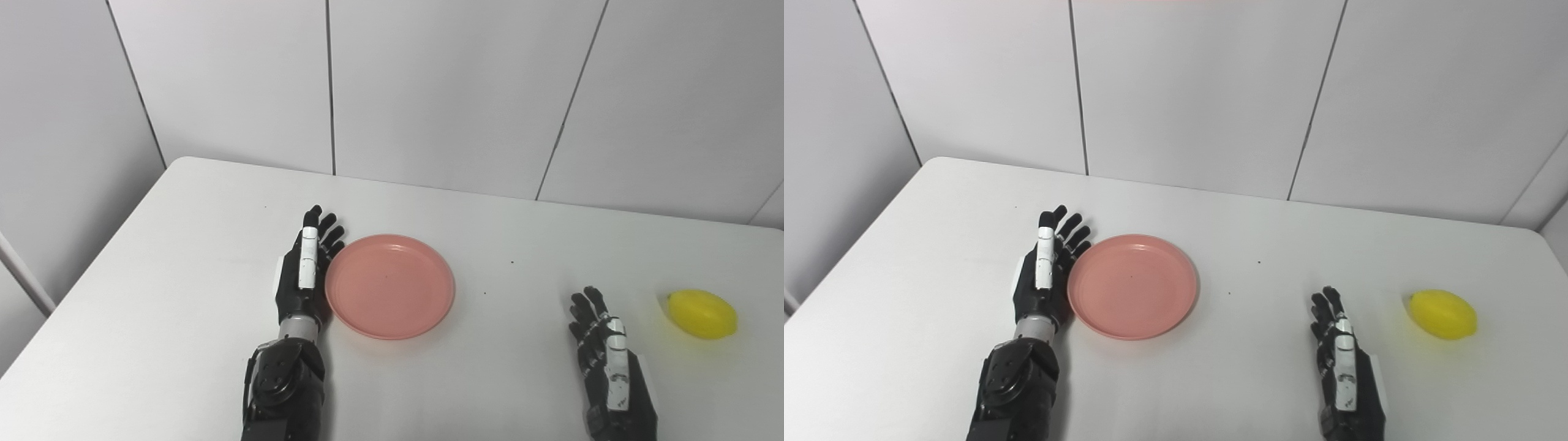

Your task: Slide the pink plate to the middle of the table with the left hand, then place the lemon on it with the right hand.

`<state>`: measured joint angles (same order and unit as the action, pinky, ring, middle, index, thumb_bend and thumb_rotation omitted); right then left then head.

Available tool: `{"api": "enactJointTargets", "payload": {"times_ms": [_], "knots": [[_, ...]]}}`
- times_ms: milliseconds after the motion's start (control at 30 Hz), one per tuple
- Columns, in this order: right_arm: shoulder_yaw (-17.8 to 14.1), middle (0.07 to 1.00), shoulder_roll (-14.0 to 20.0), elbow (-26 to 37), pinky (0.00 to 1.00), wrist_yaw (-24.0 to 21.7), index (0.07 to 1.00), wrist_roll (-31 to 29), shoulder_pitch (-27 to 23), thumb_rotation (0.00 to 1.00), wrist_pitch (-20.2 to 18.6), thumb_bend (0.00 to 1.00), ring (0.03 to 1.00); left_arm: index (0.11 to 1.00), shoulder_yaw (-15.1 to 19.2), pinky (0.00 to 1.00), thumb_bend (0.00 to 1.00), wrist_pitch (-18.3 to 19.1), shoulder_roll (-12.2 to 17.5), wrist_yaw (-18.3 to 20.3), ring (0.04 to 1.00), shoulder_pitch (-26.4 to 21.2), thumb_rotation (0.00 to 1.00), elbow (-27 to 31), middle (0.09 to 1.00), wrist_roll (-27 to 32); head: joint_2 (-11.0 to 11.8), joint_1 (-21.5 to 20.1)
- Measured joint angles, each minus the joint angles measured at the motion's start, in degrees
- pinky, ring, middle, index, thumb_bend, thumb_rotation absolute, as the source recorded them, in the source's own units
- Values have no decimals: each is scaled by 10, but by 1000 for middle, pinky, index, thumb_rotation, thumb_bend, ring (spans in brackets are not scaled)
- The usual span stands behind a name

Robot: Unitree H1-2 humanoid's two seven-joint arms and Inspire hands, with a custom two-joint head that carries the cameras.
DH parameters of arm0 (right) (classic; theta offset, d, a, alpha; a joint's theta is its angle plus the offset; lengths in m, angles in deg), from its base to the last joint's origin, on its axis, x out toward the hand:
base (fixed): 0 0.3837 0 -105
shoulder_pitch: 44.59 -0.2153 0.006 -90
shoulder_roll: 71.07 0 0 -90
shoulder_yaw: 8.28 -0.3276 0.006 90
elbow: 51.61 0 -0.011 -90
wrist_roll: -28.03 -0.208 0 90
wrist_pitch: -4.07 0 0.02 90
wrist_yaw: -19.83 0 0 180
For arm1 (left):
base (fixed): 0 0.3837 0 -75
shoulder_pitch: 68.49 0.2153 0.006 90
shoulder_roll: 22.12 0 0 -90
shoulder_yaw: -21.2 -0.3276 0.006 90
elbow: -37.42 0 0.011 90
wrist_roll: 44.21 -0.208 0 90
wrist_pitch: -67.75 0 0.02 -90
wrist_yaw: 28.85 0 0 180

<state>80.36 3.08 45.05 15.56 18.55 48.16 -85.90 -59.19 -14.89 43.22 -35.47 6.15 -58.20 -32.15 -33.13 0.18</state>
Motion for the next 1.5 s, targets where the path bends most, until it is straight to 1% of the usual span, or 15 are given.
{"api": "enactJointTargets", "payload": {"times_ms": [133, 267, 367, 433, 533, 700, 767, 967, 1100, 1167, 1267, 1333, 1367, 1400, 1500], "knots": [[5, 923, -9, 3, 1000, 5, 935, 2, 2, 972, 0, 732, 964, 881, -4, 941, 915, 0, 0, 0, 894, 2, 784, 3, 894, 0, -4, -12], [14, 923, -17, 5, 1000, 14, 941, 13, 4, 990, 0, 718, 966, 909, -11, 948, 917, 3, -1, -5, 887, 5, 819, 7, 886, -1, -9, -29], [19, 917, -21, 7, 1000, 20, 934, 20, 5, 983, -1, 718, 963, 912, -18, 948, 924, 7, -1, -7, 879, 7, 818, 11, 881, -1, -10, -41], [21, 908, -28, 7, 1000, 28, 925, 26, 5, 978, -1, 716, 954, 906, -20, 926, 920, 10, -2, -7, 873, 8, 823, 12, 884, -1, -11, -63], [25, 898, -34, 5, 1000, 32, 917, 34, 4, 969, 0, 719, 945, 910, -20, 916, 928, 10, -2, -7, 874, 8, 827, 12, 888, -1, -12, -73], [28, 894, -41, -1, 1000, 38, 910, 42, -1, 953, 0, 756, 952, 911, -19, 919, 939, 10, -1, -7, 877, 8, 818, 12, 888, 2, -12, -101], [30, 891, -44, -2, 1000, 39, 909, 45, -2, 952, 0, 757, 948, 915, -19, 929, 949, 10, 0, -6, 876, 8, 812, 12, 892, 2, -12, -116], [35, 894, -51, -6, 1000, 47, 907, 60, -5, 949, 0, 766, 948, 919, -19, 974, 948, 13, 7, 5, 903, 9, 827, 12, 905, 16, -11, -127], [38, 885, -53, -6, 1000, 51, 904, 70, -5, 945, 0, 783, 928, 918, -17, 993, 935, 13, 7, 9, 916, 10, 813, 13, 912, 28, -10, -141], [43, 880, -52, -6, 1000, 58, 898, 90, -4, 955, 2, 781, 913, 920, -15, 994, 930, 13, 7, 14, 920, 11, 813, 13, 919, 38, -9, -147], [55, 883, -52, -7, 945, 79, 884, 150, -3, 987, 14, 734, 892, 919, -13, 990, 926, 13, 7, 17, 917, 12, 815, 15, 916, 48, -7, -153], [58, 869, -52, -7, 853, 98, 857, 187, -2, 975, 14, 718, 858, 921, -12, 979, 930, 13, 8, 20, 907, 12, 825, 15, 910, 52, -4, -169], [58, 868, -54, -7, 843, 109, 854, 210, -2, 973, 14, 715, 855, 922, -11, 978, 931, 13, 8, 22, 906, 13, 826, 15, 910, 53, -4, -169], [59, 855, -56, -5, 785, 122, 838, 234, -1, 968, 14, 702, 828, 921, -11, 979, 935, 13, 9, 23, 907, 13, 831, 15, 919, 56, -4, -169], [59, 821, -63, 5, 720, 160, 807, 299, 9, 958, 13, 701, 787, 928, -8, 980, 949, 13, 13, 30, 913, 13, 832, 15, 931, 64, -1, -185]]}}
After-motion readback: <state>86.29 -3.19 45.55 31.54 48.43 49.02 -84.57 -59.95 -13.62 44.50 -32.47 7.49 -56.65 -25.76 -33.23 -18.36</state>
